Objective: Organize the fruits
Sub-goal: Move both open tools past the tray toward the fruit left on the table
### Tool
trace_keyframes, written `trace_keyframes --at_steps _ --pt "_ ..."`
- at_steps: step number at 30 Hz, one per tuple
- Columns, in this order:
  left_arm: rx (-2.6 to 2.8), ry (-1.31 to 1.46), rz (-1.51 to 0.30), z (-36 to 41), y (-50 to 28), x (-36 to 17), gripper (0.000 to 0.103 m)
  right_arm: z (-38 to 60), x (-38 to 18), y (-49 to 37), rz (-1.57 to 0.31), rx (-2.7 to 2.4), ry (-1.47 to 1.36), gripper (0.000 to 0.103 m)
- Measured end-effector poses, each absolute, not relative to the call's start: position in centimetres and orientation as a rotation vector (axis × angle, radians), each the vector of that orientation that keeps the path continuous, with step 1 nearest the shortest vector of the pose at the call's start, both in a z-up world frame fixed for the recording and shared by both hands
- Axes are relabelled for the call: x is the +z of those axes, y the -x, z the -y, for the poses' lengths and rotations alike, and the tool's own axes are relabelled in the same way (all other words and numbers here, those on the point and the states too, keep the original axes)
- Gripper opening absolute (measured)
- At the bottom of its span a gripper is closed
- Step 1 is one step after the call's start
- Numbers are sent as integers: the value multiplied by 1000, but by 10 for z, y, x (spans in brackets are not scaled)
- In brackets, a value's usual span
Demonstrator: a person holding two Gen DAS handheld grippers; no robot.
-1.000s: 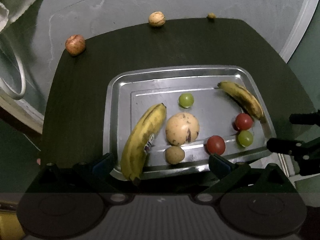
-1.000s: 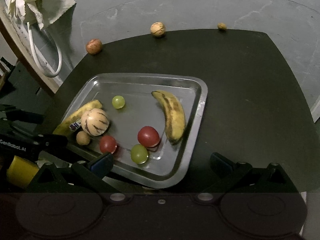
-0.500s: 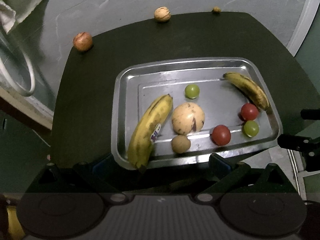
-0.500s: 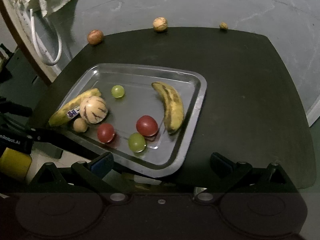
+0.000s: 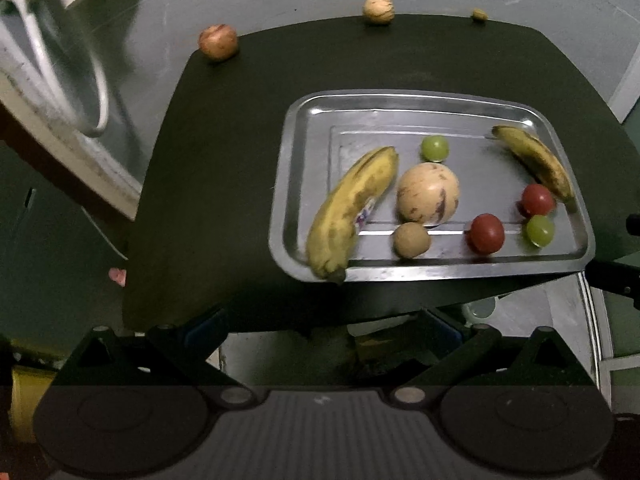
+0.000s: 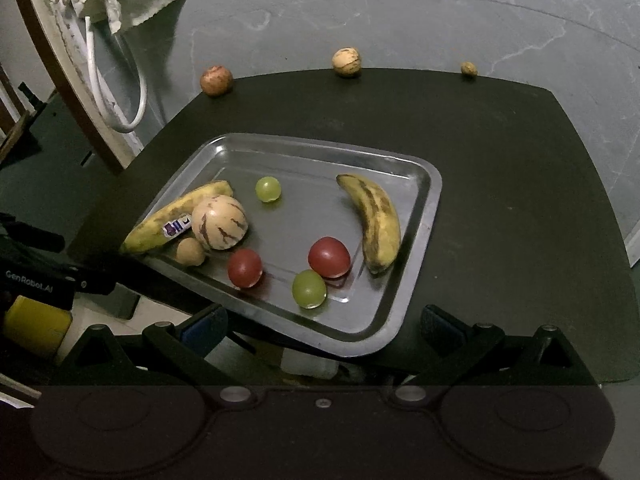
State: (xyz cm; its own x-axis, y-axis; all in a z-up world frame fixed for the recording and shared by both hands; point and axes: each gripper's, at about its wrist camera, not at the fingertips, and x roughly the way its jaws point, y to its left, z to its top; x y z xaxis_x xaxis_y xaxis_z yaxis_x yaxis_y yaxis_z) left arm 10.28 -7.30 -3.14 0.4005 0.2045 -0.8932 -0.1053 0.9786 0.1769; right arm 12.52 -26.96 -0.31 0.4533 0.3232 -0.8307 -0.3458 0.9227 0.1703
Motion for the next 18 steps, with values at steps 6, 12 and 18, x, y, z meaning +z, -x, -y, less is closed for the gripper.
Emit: trace_keyframes --at_steps 6,12,18 --pt "218 -94 -1135 69 -101 -28 102 268 0 -132 -1007 421 9 102" --pt "245 -87 -1120 63 -104 -23 102 265 0 -148 -993 426 3 102" --pt "265 -75 -1104 54 -118 -20 102 262 1 -168 -979 415 -2 102"
